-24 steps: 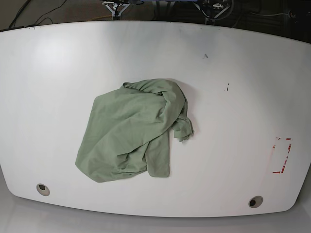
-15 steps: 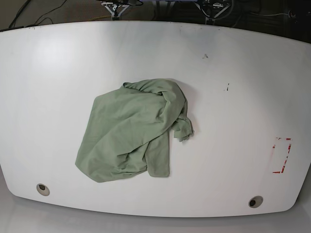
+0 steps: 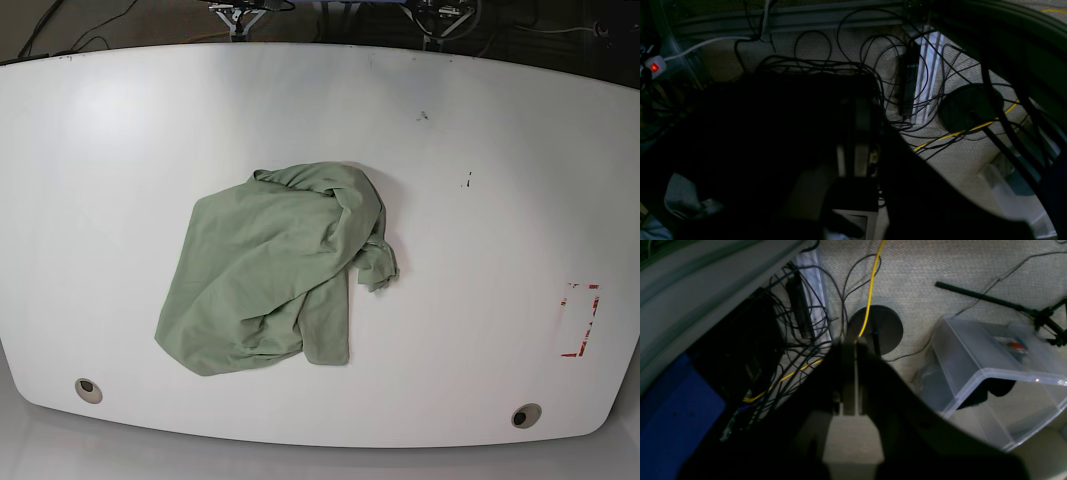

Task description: Layout the t-shirt on the table in an organized manner, then fold the t-shirt properly

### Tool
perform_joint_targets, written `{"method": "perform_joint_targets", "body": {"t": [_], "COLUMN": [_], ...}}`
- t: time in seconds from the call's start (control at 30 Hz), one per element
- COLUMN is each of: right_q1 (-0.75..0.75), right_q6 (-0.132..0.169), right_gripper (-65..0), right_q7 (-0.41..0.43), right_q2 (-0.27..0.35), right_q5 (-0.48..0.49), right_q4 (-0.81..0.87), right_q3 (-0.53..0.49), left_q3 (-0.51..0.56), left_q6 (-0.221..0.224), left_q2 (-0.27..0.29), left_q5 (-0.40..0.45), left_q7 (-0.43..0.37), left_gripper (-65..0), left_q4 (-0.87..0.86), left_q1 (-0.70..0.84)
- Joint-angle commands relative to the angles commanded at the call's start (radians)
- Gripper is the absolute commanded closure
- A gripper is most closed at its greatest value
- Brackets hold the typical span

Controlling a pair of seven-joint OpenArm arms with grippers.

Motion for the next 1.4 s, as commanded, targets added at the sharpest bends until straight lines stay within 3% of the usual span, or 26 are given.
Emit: {"method": "perform_joint_targets", "body": {"t": [1.4], "right_q1": [-0.001], "right_q6": [-0.005], "right_gripper": [-0.5], "right_q7": [0.01], "right_q2": [0.003], "right_q5": [-0.003], "right_q4": [0.001], "right_q3": [0.003], "left_q3": [0.005], "left_q6": [-0.003], "left_q2": [-0.003], "left_q5": [-0.004], "left_q7": [-0.008], "left_gripper": [-1.3], "left_q4": [0.005], "left_q1": [0.013]}}
